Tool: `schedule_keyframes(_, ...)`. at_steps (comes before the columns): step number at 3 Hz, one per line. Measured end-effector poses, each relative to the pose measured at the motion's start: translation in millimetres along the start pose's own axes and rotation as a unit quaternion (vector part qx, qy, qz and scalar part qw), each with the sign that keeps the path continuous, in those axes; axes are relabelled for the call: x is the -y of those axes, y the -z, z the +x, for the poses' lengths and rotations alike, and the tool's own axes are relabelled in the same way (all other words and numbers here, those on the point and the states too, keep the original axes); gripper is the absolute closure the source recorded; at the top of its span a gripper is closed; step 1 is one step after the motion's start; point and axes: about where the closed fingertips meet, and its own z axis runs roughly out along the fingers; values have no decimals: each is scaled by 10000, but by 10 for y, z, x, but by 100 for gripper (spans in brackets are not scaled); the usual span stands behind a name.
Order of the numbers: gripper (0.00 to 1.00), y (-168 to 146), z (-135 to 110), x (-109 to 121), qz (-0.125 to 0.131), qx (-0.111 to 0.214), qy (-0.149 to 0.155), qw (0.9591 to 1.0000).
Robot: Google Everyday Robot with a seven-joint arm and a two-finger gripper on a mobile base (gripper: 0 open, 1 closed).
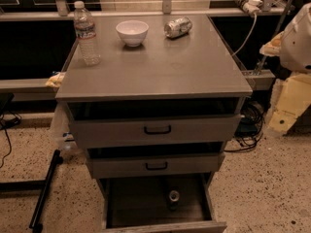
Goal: Pick redbull can from bottom drawer and place on counter
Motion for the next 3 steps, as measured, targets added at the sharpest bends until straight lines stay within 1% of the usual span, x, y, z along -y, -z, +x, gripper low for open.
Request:
schedule_keyframes(1, 0, 0, 0, 0, 0, 0, 0, 10000)
schedule_keyframes(2, 19, -94, 21, -52, 76, 70, -23, 9999)
schedule_keyframes(3, 42, -398, 105, -248, 170, 185, -8, 9997)
